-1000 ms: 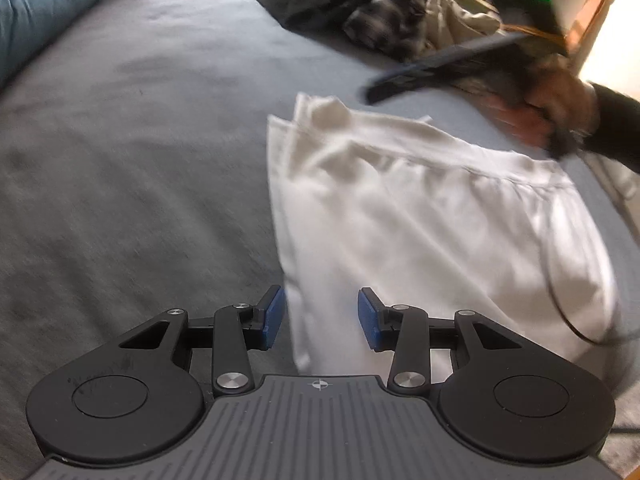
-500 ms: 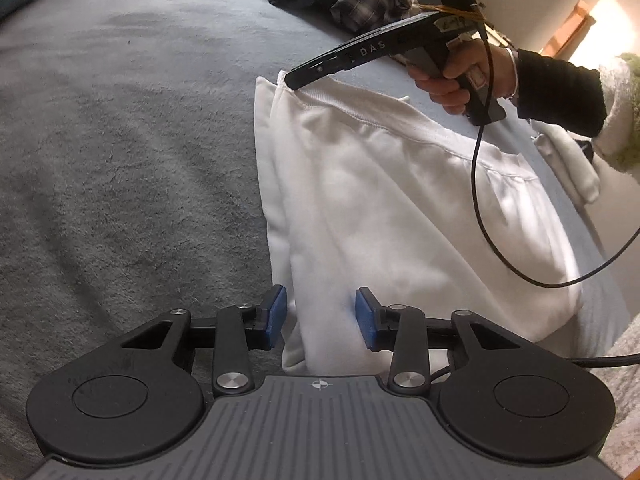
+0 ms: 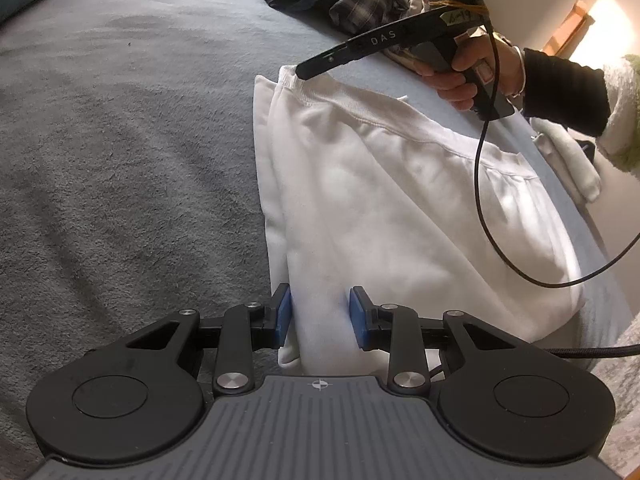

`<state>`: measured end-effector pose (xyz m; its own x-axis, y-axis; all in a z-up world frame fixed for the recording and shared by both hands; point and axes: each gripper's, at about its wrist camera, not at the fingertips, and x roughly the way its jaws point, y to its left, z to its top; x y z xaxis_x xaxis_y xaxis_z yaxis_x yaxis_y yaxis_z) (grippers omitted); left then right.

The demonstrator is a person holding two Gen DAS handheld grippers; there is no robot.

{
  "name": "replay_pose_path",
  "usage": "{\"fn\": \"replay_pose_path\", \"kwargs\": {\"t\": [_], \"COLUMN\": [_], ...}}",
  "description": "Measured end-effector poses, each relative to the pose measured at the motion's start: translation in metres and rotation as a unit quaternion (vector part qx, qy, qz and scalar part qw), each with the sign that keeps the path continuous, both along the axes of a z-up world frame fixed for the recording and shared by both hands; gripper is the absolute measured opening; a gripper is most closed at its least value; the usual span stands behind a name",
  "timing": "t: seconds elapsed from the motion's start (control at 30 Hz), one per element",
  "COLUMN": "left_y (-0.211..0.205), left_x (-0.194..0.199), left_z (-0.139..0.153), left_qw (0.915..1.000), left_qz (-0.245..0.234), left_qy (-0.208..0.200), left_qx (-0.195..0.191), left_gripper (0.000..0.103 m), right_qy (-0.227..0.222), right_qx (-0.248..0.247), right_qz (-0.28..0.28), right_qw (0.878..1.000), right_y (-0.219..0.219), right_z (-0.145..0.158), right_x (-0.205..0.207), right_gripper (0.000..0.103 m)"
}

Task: Fold clothes

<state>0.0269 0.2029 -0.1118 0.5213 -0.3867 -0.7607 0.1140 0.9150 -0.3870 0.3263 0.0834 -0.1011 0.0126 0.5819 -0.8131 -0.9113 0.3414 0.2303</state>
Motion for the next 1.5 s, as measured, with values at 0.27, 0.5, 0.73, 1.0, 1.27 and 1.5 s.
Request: {"fn": "replay_pose_path", "kwargs": {"t": [0.27, 0.5, 0.73, 1.0, 1.27, 1.5], "left_y": [-0.003, -0.005, -0.001, -0.002, -0.002, -0.003], "left_x": [0.0, -0.003, -0.004, -0.006, -0.011, -0.01], "left_z": [-0.002, -0.002, -0.003, -0.001, 0.004, 0.002], "left_qw": [0.9999, 0.9999, 0.9999, 0.9999, 0.9999, 0.9999], "left_qz": [-0.004, 0.006, 0.013, 0.01, 0.004, 0.003], "left_qy": [-0.002, -0.003, 0.005, 0.007, 0.009, 0.013], "left_qx": [0.013, 0.011, -0.009, -0.005, -0.002, 0.002], "left_gripper": [0.03, 0.022, 0.017, 0.016, 0.016, 0.016], "right_qy": [-0.034, -0.088, -0.118, -0.116, -0.112, -0.099], "right_qx": [-0.008, 0.027, 0.047, 0.041, 0.057, 0.048], "right_qz": [0.032, 0.035, 0.047, 0.056, 0.048, 0.032], "right_qw": [0.999, 0.995, 0.991, 0.991, 0.991, 0.993], "right_y": [0.005, -0.006, -0.002, 0.01, 0.008, 0.014], "right_z": [-0.008, 0.013, 0.028, 0.018, 0.016, -0.009], "right_x": [-0.025, -0.038, -0.048, -0.05, -0.051, -0.05], "right_gripper": [0.007, 0.002, 0.002, 0.002, 0.002, 0.003]}}
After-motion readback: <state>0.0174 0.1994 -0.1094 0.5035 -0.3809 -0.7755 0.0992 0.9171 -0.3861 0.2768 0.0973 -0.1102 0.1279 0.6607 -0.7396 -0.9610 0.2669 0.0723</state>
